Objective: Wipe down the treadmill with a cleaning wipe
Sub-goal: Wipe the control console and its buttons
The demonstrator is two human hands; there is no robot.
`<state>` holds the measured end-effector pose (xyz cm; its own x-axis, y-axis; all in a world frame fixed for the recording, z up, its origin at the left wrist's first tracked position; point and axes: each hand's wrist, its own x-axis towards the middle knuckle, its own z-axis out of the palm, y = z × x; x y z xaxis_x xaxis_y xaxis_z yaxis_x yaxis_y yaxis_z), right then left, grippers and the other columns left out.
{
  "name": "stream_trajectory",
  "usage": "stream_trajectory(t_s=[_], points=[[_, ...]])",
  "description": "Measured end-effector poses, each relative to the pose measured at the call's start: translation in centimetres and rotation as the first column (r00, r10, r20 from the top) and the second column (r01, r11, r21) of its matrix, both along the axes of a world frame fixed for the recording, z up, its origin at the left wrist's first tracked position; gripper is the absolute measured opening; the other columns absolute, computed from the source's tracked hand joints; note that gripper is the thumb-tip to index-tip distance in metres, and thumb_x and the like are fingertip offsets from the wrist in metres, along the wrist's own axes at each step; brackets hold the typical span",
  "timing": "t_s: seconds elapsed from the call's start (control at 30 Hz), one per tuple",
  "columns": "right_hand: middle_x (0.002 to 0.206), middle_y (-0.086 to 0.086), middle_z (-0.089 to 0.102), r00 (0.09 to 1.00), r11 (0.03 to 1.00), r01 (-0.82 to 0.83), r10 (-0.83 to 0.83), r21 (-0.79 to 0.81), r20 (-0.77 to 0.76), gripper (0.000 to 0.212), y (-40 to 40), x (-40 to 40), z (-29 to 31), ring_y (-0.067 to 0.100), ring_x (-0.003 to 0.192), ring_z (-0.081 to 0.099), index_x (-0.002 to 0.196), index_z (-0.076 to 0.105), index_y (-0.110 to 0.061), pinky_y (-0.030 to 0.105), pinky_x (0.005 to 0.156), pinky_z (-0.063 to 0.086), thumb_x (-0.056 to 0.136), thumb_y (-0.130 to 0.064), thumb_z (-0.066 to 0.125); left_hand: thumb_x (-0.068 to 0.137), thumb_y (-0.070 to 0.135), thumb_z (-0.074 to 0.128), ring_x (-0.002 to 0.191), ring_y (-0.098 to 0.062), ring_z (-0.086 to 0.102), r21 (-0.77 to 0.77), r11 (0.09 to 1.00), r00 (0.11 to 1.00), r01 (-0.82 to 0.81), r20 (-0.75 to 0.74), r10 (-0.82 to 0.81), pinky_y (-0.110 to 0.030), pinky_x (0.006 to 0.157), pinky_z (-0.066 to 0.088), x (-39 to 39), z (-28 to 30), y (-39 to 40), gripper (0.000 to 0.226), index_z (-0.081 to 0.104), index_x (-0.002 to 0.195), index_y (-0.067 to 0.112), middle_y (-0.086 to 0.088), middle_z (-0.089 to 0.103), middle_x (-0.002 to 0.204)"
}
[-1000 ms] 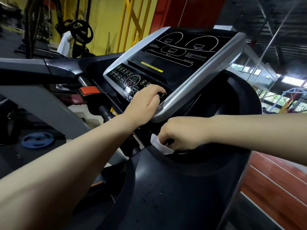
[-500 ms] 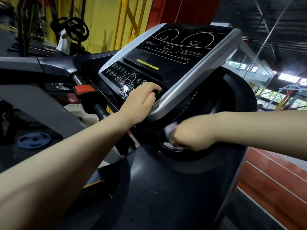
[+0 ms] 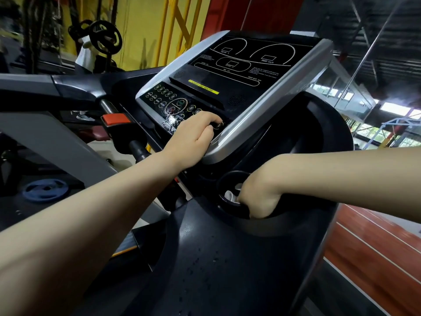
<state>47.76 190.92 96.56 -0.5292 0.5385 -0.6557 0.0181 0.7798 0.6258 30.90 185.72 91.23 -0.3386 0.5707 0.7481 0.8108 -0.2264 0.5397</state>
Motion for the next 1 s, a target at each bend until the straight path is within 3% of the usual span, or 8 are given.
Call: stream_trajectory(t_s=[0.07,0.13,0.27,0.33,0.5,0.67,0.77,1.0], points=[[0.112,0.005,0.059,0.996,0.993,-0.005,-0.005,-0.118,-0.084,0.038,-0.4,-0.1,1.2,0.021,0.092,0.058,0.129,0.050,-0.012,0.030,0.074,0.047,0.093,-0.026,0.048,0.092,0.020,0.033,0.112,-0.015,0.053,0.004,1.000,1.000,0.002,0.005,-0.002,-0.038,0.100,0.040,0.0,0.0,0.1,0.041,0.060,0.123,0.015,0.001,0.059,0.118],[0.082,0.000,0.057,0.967,0.946,0.034,-0.113,-0.322,-0.230,0.006,0.3,0.3,1.9,0.013,0.068,0.052,0.093,0.059,-0.015,0.025,0.058,0.040,0.089,-0.019,0.057,0.092,0.020,0.033,0.112,-0.015,0.053,0.006,1.000,1.000,0.000,0.016,-0.001,-0.038,0.100,0.040,0.0,-0.1,0.2,0.041,0.060,0.122,0.015,0.001,0.059,0.118],[0.060,0.003,0.046,0.715,0.609,0.119,-0.601,-0.785,-0.358,0.026,0.8,0.4,0.6,0.010,0.051,0.043,0.073,0.048,-0.010,0.019,0.049,0.035,0.092,-0.011,0.064,0.091,0.019,0.033,0.113,-0.018,0.053,0.004,1.000,1.000,-0.019,-0.014,0.019,-0.041,0.102,0.040,-0.1,-0.1,0.6,0.040,0.060,0.121,0.014,0.000,0.059,0.118],[0.056,0.004,0.046,0.614,0.480,0.120,-0.723,-0.869,-0.315,0.029,1.0,-0.2,-0.3,0.010,0.050,0.043,0.068,0.049,-0.010,0.020,0.051,0.034,0.093,-0.012,0.064,0.091,0.018,0.033,0.113,-0.017,0.052,-0.002,1.000,0.999,-0.026,-0.034,0.026,-0.040,0.102,0.039,0.0,-0.1,0.6,0.040,0.060,0.120,0.012,-0.001,0.058,0.119],[0.063,-0.003,0.047,0.819,0.758,0.037,-0.396,-0.651,-0.415,0.041,1.5,0.9,1.7,0.009,0.058,0.042,0.069,0.049,-0.019,0.020,0.062,0.037,0.097,-0.049,0.049,0.091,0.017,0.033,0.114,-0.018,0.052,-0.004,1.000,0.999,-0.021,-0.039,0.021,-0.039,0.103,0.038,0.1,0.1,0.3,0.041,0.060,0.121,0.010,-0.002,0.058,0.119],[0.068,0.012,0.038,0.867,0.797,-0.035,-0.275,-0.603,-0.414,0.041,2.2,1.5,4.1,0.009,0.057,0.036,0.064,0.047,-0.012,0.020,0.060,0.036,0.098,-0.034,0.046,0.091,0.017,0.033,0.113,-0.017,0.052,-0.007,1.000,0.998,-0.017,-0.056,0.017,-0.040,0.103,0.039,0.2,0.0,0.3,0.040,0.060,0.121,0.010,-0.002,0.059,0.119],[0.067,0.009,0.058,0.923,0.888,-0.140,-0.044,-0.439,-0.382,0.023,1.4,0.6,3.2,0.006,0.055,0.047,0.068,0.065,-0.015,0.019,0.054,0.040,0.085,-0.031,0.063,0.092,0.017,0.033,0.114,-0.018,0.052,-0.006,1.000,0.999,-0.014,-0.041,0.014,-0.041,0.103,0.039,0.2,0.1,0.3,0.041,0.060,0.121,0.010,-0.002,0.059,0.119],[0.038,-0.005,0.057,0.798,0.959,-0.258,0.146,-0.114,-0.584,0.030,-0.4,-2.5,-0.7,0.020,0.058,0.063,0.054,0.065,-0.013,0.027,0.059,0.052,0.080,-0.028,0.061,0.092,0.018,0.032,0.114,-0.018,0.052,-0.014,1.000,0.999,-0.006,-0.044,0.005,-0.043,0.102,0.040,0.0,0.0,0.4,0.041,0.059,0.122,0.011,-0.002,0.058,0.119]])
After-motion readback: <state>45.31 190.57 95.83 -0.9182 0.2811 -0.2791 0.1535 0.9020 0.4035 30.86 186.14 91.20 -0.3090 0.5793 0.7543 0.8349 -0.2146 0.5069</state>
